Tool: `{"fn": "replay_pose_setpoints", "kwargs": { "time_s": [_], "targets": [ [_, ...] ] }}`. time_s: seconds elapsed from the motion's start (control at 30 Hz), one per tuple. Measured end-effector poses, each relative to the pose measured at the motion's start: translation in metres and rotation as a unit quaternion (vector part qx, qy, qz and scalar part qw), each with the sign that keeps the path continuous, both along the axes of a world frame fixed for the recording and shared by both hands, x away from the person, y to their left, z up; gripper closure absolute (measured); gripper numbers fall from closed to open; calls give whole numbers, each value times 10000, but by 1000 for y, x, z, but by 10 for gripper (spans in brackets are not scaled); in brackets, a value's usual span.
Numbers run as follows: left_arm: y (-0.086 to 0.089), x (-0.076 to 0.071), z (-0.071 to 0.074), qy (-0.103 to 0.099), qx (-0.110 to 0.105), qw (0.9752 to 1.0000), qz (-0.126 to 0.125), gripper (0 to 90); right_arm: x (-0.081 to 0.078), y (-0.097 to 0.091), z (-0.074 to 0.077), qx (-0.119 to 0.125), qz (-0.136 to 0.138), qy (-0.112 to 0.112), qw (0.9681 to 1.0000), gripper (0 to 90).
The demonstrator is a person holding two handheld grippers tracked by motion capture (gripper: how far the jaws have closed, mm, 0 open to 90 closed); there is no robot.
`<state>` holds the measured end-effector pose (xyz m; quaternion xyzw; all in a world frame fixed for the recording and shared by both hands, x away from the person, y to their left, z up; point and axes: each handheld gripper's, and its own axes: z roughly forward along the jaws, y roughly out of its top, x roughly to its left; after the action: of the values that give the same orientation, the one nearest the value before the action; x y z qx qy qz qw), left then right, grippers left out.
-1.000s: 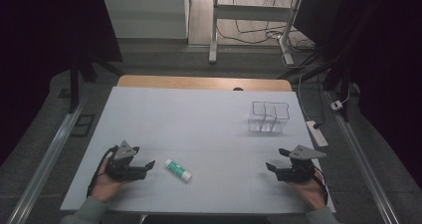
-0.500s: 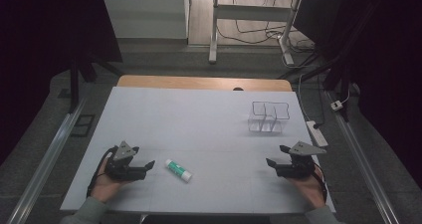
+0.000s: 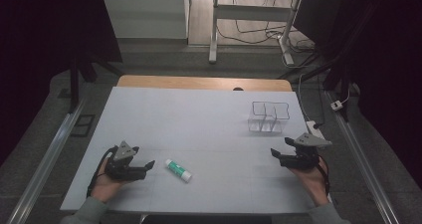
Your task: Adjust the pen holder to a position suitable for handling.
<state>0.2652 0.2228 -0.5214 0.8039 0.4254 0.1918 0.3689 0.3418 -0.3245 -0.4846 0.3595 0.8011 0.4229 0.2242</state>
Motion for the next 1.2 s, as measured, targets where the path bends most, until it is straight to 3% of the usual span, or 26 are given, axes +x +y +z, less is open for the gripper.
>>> {"fn": "replay_pose_setpoints", "kwargs": {
  "time_s": [0.33,0.67,0.83,1.07,1.2],
  "targets": [
    [1,0,0,11,1,10000,0,208,16,3,17,-54,-143,-37,9999,305],
    [1,-1,-1,12,11,10000,5,208,31,7,32,-100,-287,-70,9995,424],
    [2,0,-1,21,24,10000,7,208,40,1,39,19,-404,-73,9992,538],
    [2,0,-1,12,21,10000,3,208,48,-1,40,-14,-492,-36,9988,659],
    [2,0,-1,20,26,10000,7,208,55,-5,38,-85,-655,50,9978,805]
  ]
}}
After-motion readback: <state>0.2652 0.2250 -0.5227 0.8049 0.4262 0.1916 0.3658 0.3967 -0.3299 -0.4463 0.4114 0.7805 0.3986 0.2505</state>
